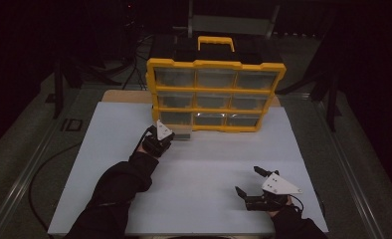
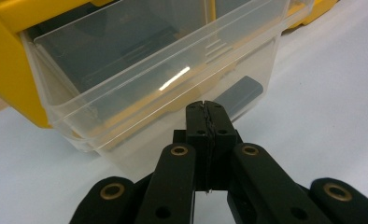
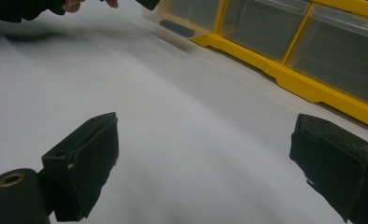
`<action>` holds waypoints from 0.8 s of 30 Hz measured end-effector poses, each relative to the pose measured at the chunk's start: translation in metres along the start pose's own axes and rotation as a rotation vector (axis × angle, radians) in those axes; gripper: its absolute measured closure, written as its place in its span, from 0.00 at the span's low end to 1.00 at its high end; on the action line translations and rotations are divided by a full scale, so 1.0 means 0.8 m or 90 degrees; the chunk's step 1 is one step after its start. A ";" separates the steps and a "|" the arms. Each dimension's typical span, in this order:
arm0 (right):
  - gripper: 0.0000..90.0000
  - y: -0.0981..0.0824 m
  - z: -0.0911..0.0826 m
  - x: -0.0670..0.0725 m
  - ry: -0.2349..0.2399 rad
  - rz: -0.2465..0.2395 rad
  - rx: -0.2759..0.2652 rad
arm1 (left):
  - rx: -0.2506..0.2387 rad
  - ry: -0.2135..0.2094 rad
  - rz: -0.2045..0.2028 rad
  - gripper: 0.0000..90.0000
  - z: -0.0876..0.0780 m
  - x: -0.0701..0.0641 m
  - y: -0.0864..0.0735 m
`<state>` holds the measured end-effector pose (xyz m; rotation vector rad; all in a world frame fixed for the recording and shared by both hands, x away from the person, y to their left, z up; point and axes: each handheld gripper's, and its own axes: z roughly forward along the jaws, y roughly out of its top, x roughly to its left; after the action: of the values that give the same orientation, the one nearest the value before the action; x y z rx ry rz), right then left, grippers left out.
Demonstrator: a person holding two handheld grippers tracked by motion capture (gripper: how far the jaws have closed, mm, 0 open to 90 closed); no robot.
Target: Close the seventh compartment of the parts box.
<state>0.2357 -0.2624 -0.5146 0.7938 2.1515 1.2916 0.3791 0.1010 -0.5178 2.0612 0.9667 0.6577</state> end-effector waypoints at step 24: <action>0.09 0.000 -0.001 0.000 0.000 0.002 -0.002 | 0.003 0.014 -0.008 1.00 0.015 0.011 0.008</action>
<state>0.2355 -0.2625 -0.5141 0.7955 2.1485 1.2962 0.3952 0.1006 -0.5189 2.0554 0.9933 0.6734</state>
